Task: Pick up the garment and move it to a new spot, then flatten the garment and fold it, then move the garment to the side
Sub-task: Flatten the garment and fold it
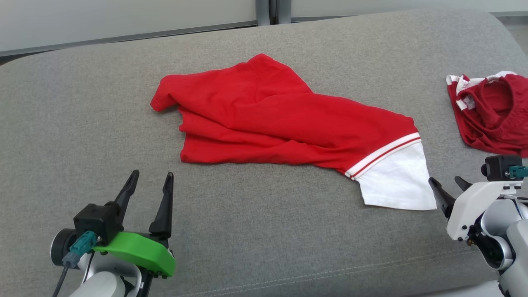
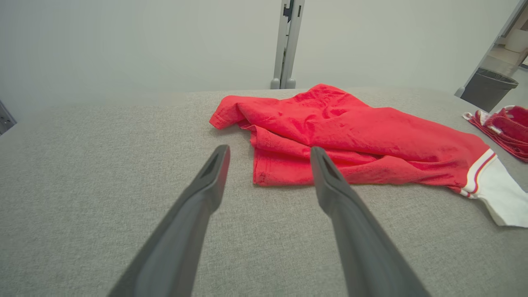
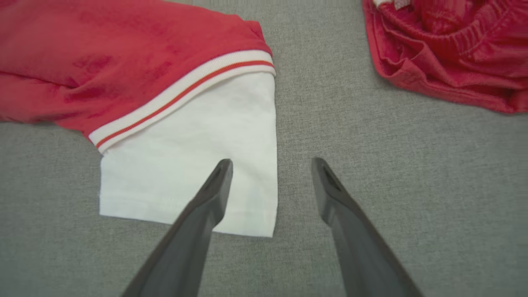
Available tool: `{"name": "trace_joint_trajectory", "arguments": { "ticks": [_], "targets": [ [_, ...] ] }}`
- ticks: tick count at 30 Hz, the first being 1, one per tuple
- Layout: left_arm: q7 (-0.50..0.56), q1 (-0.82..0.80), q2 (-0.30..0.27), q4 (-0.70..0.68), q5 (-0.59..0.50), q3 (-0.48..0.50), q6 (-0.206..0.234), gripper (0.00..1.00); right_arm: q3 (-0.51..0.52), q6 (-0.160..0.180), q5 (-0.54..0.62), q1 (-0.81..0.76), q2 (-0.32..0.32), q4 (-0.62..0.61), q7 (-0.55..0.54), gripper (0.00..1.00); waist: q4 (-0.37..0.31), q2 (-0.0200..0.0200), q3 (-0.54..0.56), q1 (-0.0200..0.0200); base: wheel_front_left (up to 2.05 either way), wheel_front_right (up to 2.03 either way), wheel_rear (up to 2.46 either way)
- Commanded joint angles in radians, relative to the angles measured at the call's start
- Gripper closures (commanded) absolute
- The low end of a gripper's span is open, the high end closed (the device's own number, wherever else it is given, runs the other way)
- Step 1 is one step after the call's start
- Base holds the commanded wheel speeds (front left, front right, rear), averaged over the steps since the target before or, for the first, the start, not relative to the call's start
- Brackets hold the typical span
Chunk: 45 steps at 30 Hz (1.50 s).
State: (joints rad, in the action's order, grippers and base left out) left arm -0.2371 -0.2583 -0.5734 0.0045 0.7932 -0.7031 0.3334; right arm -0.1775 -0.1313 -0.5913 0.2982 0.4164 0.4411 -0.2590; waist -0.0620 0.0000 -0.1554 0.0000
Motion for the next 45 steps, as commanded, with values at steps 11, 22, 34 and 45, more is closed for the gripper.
{"name": "trace_joint_trajectory", "arguments": {
  "ticks": [11, 22, 34, 45],
  "targets": [
    [-0.01, 0.058, 0.044, 0.011, 0.034, 0.003, 0.013, 0.0, 0.061, 0.001, 0.052, -0.092, -0.003, -0.165, 0.124, 0.0, -0.043, 0.0, 0.045, 0.0, 0.0, 0.0, 0.0],
    [-0.028, 0.16, 0.07, -0.013, 0.025, 0.079, 0.046, 0.0, 0.086, 0.001, 0.223, -0.161, -0.1, -0.375, 0.222, 0.0, -0.03, 0.0, 0.119, 0.0, 0.0, 0.0, 0.0],
    [-0.028, 0.272, 0.05, -0.02, 0.007, 0.189, 0.027, 0.0, 0.126, 0.001, 0.359, -0.246, -0.241, -0.437, 0.283, 0.0, 0.043, 0.0, 0.187, 0.0, 0.0, 0.0, 0.0],
    [-0.028, 0.378, 0.079, -0.041, -0.031, 0.277, -0.008, 0.0, 0.097, 0.001, 0.413, -0.275, -0.296, -0.395, 0.306, 0.0, 0.067, 0.0, 0.223, 0.0, 0.0, 0.0, 0.0]
  ]
}}
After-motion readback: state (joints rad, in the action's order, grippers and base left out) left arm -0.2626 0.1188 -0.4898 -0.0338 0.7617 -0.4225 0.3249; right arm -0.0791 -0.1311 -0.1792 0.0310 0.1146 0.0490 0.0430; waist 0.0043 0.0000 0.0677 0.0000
